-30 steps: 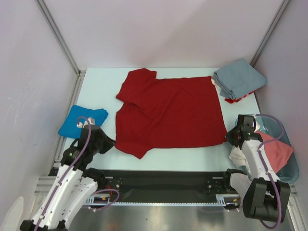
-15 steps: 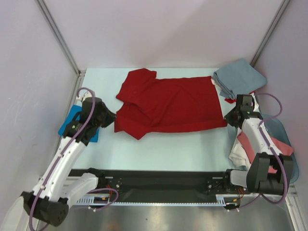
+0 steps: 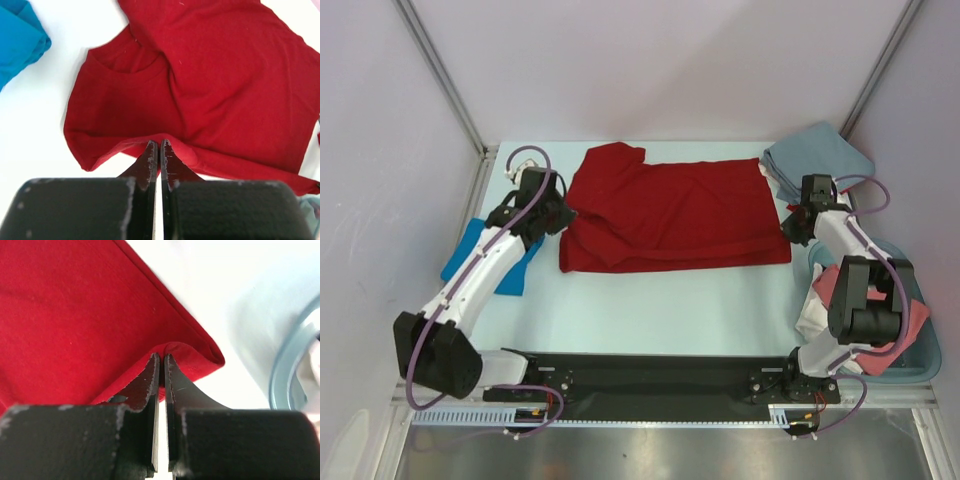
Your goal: Fold and stack the t-shirts
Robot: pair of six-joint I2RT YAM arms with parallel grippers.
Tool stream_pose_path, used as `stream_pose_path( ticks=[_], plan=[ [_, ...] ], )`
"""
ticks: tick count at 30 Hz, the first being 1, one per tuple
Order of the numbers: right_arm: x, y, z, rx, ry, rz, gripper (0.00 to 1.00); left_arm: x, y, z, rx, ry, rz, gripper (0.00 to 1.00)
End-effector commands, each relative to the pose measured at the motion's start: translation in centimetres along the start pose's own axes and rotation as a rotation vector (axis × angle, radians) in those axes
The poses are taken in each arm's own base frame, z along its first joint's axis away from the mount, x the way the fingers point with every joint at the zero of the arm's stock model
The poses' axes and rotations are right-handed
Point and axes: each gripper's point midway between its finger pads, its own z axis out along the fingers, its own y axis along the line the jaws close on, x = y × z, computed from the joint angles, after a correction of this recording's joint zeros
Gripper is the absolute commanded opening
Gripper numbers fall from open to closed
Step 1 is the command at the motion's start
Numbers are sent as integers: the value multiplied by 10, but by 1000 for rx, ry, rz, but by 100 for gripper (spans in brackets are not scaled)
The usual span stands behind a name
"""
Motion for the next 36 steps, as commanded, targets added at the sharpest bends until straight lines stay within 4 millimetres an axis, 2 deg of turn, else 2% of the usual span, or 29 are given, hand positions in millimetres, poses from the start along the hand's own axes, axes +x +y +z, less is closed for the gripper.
stream_pose_path(
  ticks=[1, 6, 14, 19, 24, 26, 27, 28, 29, 30, 31, 32, 33, 34, 35, 36],
  plan=[
    [-27, 15, 2, -16, -69, -3, 0, -35, -22, 1, 47, -81, -3, 0],
    [-30, 21, 15, -16, -54, 3, 0, -51, -28, 6, 39, -105, -13, 0],
    [-38, 33, 31, -22, -39, 22, 0, -66, -38, 19, 39, -115, -26, 0],
    [-47, 41, 41, -21, -39, 45, 0, -72, -40, 40, 13, -110, -48, 0],
    [-57, 51, 53, -36, -43, 77, 2, -94, -51, 63, 37, -160, -89, 2],
    [-62, 55, 56, -46, -53, 91, 18, -99, -55, 82, 62, -155, -96, 42],
    [-64, 55, 56, -53, -57, 109, 28, -110, -66, 84, 95, -179, -101, 65],
    [-69, 59, 55, -81, -75, 117, 50, -111, -68, 88, 99, -174, -94, 94],
    [-62, 54, 56, -76, -68, 124, 59, -109, -69, 98, 92, -157, -77, 97],
    [-67, 55, 44, -105, -94, 128, 61, -116, -76, 93, 106, -158, -62, 96],
    [-71, 58, 38, -134, -122, 124, 61, -115, -78, 90, 111, -154, -37, 95],
    [-57, 46, 40, -119, -110, 117, 61, -118, -79, 80, 117, -164, -33, 95],
    [-63, 48, 22, -152, -154, 118, 61, -111, -73, 78, 107, -156, -28, 94],
    [-65, 47, 16, -166, -180, 115, 60, -109, -70, 72, 111, -159, -24, 93],
    [-49, 35, 17, -153, -161, 108, 60, -112, -70, 55, 131, -178, -26, 91],
    [-45, 32, 14, -163, -161, 104, 60, -97, -59, 56, 114, -149, -17, 90]
  ],
)
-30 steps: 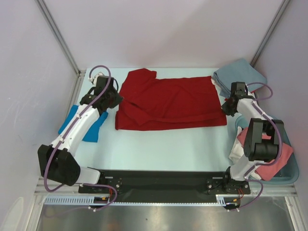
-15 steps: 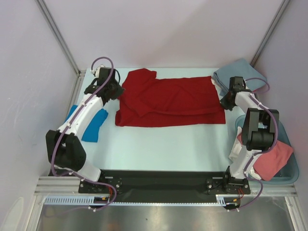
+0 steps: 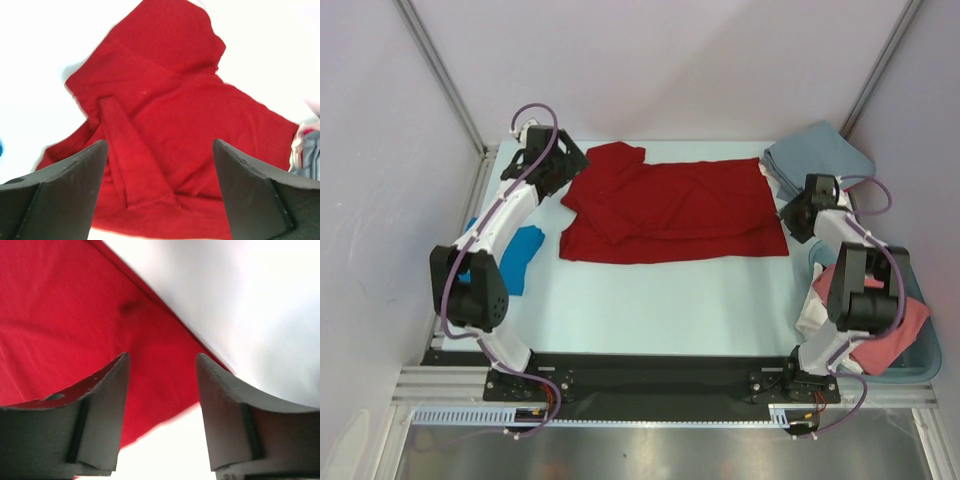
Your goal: Fold and stack the t-shirts
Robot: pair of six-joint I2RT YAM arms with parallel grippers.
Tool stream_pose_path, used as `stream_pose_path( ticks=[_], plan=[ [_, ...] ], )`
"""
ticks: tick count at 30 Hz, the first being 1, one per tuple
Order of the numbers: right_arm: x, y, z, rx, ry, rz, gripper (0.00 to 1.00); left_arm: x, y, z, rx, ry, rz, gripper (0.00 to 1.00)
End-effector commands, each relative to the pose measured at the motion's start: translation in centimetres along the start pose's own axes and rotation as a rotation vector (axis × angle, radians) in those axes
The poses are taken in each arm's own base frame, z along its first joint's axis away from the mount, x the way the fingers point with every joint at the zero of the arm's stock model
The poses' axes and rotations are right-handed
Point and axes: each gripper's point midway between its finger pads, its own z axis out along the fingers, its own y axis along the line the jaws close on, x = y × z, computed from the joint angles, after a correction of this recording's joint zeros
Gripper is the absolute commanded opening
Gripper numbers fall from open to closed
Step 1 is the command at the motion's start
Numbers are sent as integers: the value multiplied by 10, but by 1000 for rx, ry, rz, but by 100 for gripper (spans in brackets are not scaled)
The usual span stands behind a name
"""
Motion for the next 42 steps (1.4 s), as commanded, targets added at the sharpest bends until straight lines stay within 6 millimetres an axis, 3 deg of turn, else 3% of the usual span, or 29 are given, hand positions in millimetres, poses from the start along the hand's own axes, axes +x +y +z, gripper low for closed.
stream_pose_path(
  ticks=[1, 3, 6, 8, 11, 14, 23, 27, 37, 42],
  plan=[
    [-17, 12, -37, -125, -114, -1, 57, -8, -5, -46, 77, -44, 26, 88],
    [7, -5, -38, -119, -76, -3, 54, 9, 9, -61, 81, -15, 31, 86],
    [17, -12, -51, -150, -82, 10, 50, 41, 29, -68, 87, 38, 29, 83],
    [32, -23, -51, -147, -66, 21, 49, 48, 34, -81, 99, 38, 17, 83],
    [48, -37, -44, -123, -43, 39, 48, 78, 59, -86, 78, 79, 4, 82],
    [53, -43, -36, -109, -35, 45, 48, 88, 69, -93, 75, 90, -15, 80],
    [45, -53, -10, -25, -73, 54, 49, 128, 112, -96, -5, 137, -46, 70],
    [43, -54, -6, 14, -84, 51, 48, 136, 120, -96, -25, 147, -79, 69],
    [30, -36, -34, 60, -199, -64, 48, 127, 115, -103, -5, 115, -86, 70],
    [40, -25, -37, 60, -184, -86, 49, 129, 117, -104, -9, 115, -86, 70]
  ],
)
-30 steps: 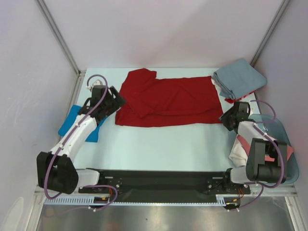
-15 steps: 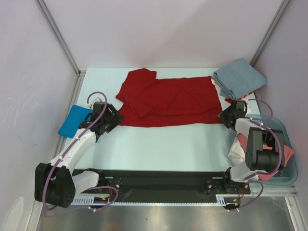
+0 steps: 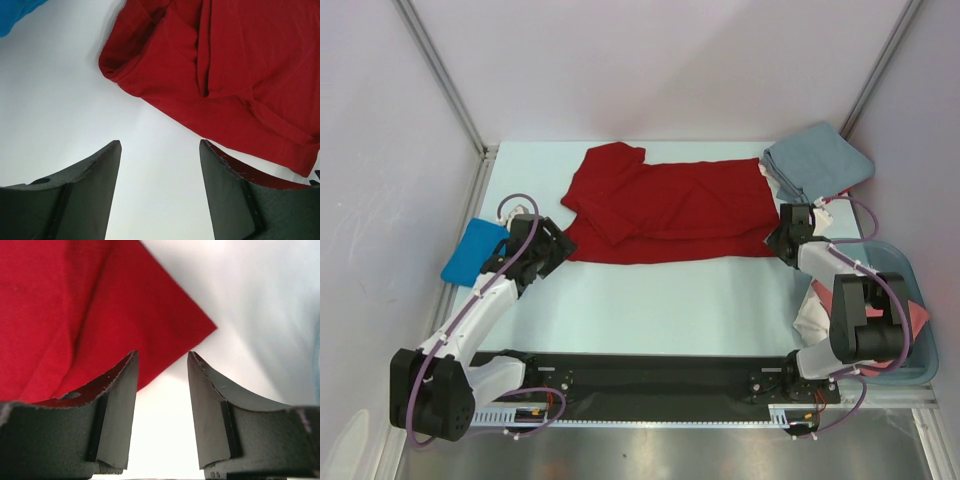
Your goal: Fold and stack the t-shirts
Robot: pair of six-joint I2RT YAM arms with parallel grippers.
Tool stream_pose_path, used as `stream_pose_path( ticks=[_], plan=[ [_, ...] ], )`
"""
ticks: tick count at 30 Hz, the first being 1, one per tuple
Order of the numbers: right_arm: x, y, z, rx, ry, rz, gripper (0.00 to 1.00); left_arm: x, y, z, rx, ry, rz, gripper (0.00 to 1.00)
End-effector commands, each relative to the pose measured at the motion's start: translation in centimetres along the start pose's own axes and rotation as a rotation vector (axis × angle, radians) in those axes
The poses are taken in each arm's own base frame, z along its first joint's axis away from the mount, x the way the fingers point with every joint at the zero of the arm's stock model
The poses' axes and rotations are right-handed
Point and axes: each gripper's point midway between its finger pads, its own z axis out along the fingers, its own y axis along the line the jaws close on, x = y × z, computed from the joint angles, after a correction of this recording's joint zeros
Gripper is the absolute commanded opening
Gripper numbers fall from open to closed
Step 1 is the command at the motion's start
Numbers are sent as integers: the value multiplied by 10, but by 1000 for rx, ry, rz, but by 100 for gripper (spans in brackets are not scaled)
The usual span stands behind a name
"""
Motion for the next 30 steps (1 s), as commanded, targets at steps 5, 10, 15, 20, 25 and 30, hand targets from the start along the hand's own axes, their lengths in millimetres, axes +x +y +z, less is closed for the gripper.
stream_pose_path(
  ticks=[5, 10, 15, 20, 25, 30],
  plan=[
    [-9, 10, 3, 40, -41, 10, 48, -7, -9, -5, 30, -32, -16, 70],
    [-2, 10, 17, 89, -24, 7, 48, -6, -8, -5, 27, -26, -11, 70],
    [8, 3, 26, 131, -2, -3, 47, -4, -5, -4, 15, -19, -13, 70],
    [-1, 8, 20, 119, -36, -4, 8, 4, -5, 0, 26, -1, -27, 69],
    [-8, 16, 6, 72, -47, -9, 7, 20, 0, 9, 11, 18, -41, 67],
    [-9, 18, -6, 29, -50, -17, 3, 29, 1, 24, -3, 28, -44, 63]
  ],
)
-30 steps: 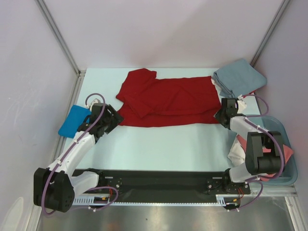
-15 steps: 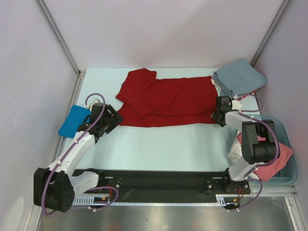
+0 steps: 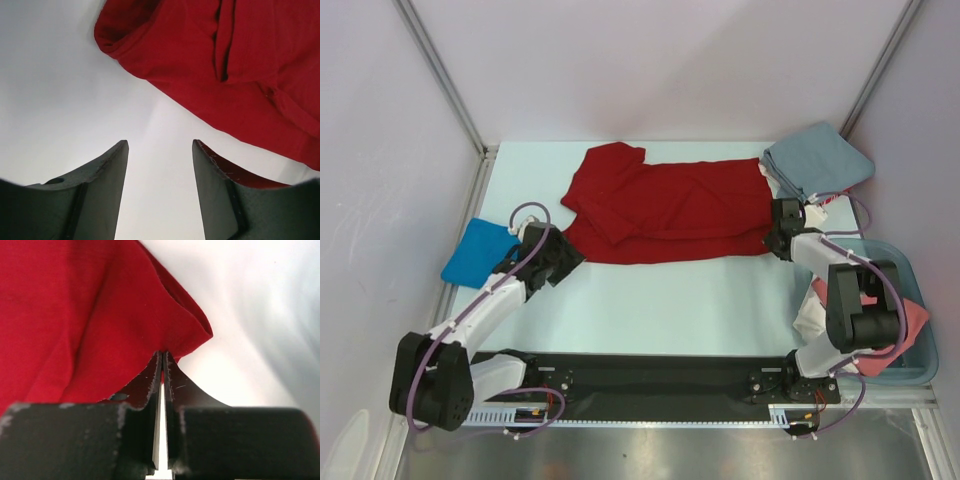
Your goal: Fold and stack the t-shirts
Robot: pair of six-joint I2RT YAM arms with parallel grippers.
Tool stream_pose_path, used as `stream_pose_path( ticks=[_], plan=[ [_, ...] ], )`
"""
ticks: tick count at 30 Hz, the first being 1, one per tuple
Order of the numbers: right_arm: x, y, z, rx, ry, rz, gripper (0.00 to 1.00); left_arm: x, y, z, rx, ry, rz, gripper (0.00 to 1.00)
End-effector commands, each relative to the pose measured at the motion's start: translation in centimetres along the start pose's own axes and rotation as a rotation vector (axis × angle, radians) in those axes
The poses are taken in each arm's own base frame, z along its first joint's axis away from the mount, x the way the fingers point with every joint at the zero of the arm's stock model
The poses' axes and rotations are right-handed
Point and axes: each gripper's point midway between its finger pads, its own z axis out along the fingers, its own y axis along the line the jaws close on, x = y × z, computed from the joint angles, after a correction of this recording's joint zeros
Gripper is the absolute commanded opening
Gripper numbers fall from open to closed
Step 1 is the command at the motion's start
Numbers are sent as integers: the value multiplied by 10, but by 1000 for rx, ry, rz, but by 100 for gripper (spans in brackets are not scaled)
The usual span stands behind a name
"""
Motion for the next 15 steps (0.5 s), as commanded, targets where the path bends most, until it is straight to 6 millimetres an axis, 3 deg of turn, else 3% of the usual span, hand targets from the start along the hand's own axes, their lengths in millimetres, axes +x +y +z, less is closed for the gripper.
stream_pose_path(
  ticks=[1, 3, 15],
  plan=[
    [-10, 6, -15, -50, -36, -3, 0, -2, -6, 14, 7, -29, -28, 59],
    [-10, 8, -20, -73, -34, 4, 0, -4, -9, 20, 17, -39, -42, 54],
    [-6, 1, -38, -112, -33, 13, 0, -7, 4, 52, -100, -117, -148, 53]
  ],
)
